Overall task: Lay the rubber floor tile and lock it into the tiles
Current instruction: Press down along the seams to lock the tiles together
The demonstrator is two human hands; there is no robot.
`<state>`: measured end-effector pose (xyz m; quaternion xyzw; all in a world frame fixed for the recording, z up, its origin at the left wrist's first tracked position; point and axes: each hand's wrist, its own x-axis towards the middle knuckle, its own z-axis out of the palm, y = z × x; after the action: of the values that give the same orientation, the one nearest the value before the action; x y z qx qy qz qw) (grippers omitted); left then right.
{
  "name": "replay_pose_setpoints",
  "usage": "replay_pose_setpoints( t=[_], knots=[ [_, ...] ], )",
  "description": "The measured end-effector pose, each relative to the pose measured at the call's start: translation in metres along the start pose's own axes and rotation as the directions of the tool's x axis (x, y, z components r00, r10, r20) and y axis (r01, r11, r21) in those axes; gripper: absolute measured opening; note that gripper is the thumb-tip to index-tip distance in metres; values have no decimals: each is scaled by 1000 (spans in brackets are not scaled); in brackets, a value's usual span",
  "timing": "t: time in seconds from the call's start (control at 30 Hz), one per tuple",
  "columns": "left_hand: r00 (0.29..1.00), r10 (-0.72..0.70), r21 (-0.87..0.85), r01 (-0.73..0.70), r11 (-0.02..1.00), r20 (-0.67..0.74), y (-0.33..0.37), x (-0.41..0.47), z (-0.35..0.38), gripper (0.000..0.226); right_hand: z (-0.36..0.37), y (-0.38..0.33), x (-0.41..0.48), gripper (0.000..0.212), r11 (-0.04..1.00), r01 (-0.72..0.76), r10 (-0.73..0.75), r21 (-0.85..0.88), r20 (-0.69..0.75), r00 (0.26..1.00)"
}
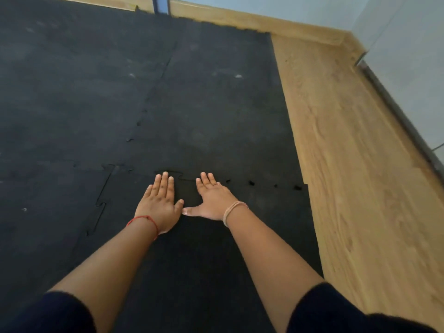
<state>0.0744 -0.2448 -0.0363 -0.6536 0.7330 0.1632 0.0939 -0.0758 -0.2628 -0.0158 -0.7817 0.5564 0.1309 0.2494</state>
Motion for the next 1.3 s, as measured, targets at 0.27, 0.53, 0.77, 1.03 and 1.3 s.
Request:
replay_pose_setpoints(
  t=[0.27, 0.53, 0.77, 1.03, 1.3],
  knots=[
    [955, 248, -73, -262, 962, -165, 78, 0, 26, 60, 46, 84, -66, 118, 970, -241, 221, -32, -302, 928],
    [970, 189, -59, -200, 978, -151, 82, 17, 31, 58, 16, 95, -53, 120, 987, -149, 144, -63, -75, 987],
    [984, 178, -50, -177, 983, 27, 87, 15, 11, 63, 5, 97, -54, 116, 988, -134, 135, -83, 12, 991],
    [952, 289, -46, -294, 955, -96, 125, 1, 31, 64, 58, 117, -93, 122, 909, -361, 416, 208, -392, 821],
    [878, 416, 33, -421, 906, -235, 148, 23, 47, 58, 30, 157, -89, 143, 870, -491, 490, 34, -160, 857]
  ],
)
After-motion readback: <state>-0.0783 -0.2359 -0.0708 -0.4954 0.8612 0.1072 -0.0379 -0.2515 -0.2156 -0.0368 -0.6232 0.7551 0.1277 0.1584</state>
